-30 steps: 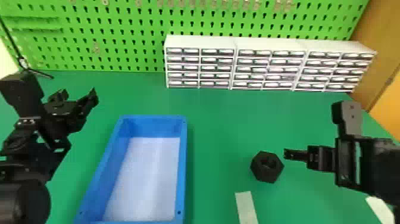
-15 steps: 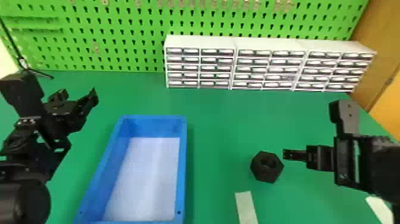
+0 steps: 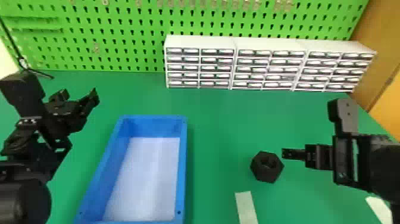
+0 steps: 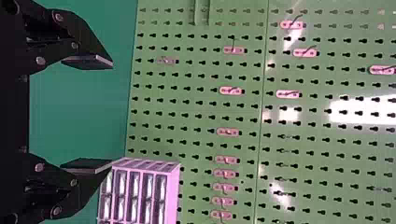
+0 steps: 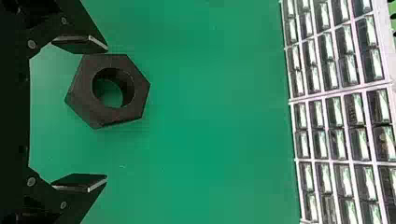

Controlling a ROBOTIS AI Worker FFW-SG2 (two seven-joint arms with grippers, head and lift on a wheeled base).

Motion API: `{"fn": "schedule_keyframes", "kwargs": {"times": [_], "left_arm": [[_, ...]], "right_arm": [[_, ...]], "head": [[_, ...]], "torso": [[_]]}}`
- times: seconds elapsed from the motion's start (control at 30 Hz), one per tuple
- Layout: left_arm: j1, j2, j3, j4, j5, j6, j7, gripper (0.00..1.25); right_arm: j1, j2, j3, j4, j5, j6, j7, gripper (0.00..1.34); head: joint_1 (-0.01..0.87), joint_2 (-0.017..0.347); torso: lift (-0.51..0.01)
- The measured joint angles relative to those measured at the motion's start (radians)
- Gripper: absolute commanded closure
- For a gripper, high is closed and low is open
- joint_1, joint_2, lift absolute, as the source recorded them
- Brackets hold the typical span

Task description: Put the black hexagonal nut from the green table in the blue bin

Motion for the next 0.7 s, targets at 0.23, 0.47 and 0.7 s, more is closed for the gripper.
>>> {"fn": "schedule_keyframes", "kwargs": {"times": [0.23, 0.47, 0.7], "left_arm": [[-0.001, 0.000, -0.001, 0.000, 0.000, 0.000, 0.000, 0.50], [-0.001, 0.000, -0.002, 0.000, 0.000, 0.000, 0.000, 0.50], [-0.001, 0.000, -0.002, 0.000, 0.000, 0.000, -0.001, 0.50]], "right_arm": [[-0.001, 0.001, 0.004, 0.000, 0.000, 0.000, 0.000, 0.30], [-0.001, 0.001, 0.005, 0.000, 0.000, 0.000, 0.000, 0.30], [-0.001, 0.001, 0.006, 0.000, 0.000, 0.000, 0.000, 0.30]], "head": [[0.692, 0.008], [0.692, 0.008], [0.692, 0.008]], "torso": [[-0.097], [-0.097], [-0.097]]}}
